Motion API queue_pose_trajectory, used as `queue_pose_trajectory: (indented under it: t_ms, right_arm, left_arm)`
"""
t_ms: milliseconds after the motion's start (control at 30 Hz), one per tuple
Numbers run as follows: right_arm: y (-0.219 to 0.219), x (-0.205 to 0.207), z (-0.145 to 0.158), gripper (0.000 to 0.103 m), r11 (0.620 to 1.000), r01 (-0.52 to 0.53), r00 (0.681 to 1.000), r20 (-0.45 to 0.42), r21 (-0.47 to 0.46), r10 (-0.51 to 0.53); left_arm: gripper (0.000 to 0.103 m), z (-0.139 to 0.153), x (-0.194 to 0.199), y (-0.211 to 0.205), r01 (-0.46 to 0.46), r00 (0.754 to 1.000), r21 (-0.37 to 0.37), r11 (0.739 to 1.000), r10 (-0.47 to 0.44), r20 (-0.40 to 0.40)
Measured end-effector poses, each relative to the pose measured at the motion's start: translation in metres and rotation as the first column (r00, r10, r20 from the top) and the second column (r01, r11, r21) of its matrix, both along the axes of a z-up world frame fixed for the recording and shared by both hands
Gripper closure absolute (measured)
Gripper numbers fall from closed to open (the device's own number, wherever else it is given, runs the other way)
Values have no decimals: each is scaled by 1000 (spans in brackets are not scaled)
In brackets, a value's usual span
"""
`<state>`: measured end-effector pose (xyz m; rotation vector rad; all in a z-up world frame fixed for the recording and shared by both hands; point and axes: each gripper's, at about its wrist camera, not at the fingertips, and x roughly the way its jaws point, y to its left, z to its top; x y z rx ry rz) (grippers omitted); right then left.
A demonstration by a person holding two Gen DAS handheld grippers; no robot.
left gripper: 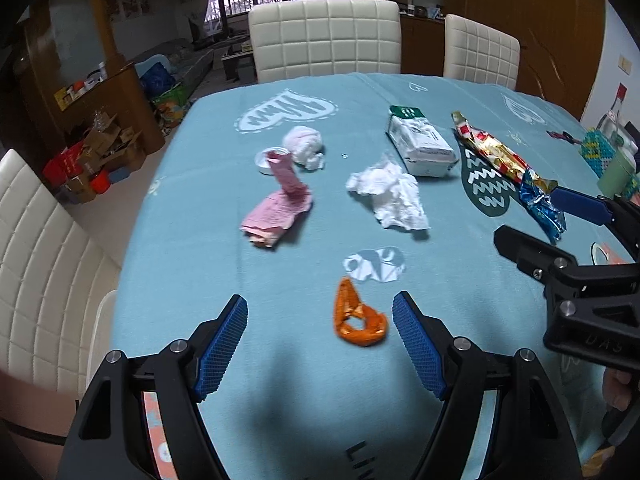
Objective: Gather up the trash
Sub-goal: 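Move both tools back over the table toward the wrappers, then grasp the orange wrapper with the left tool while the right tool grasps the blue foil wrapper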
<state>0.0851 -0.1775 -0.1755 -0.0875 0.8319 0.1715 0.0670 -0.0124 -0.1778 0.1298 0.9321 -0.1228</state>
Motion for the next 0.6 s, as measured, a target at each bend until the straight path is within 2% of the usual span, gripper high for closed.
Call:
queue_pose_trajectory:
  t_ms: [367, 600]
  right_arm:
    - [-62, 16, -23, 17, 996, 82, 996, -19, -37, -82]
    - [-87, 28, -40, 19, 992, 118, 991, -60, -52, -121]
  left_arm:
    - [30, -29, 8, -12, -106, 991, 44, 993, 109, -79]
    - [30, -46, 12, -9, -188, 973, 7, 982, 187, -138]
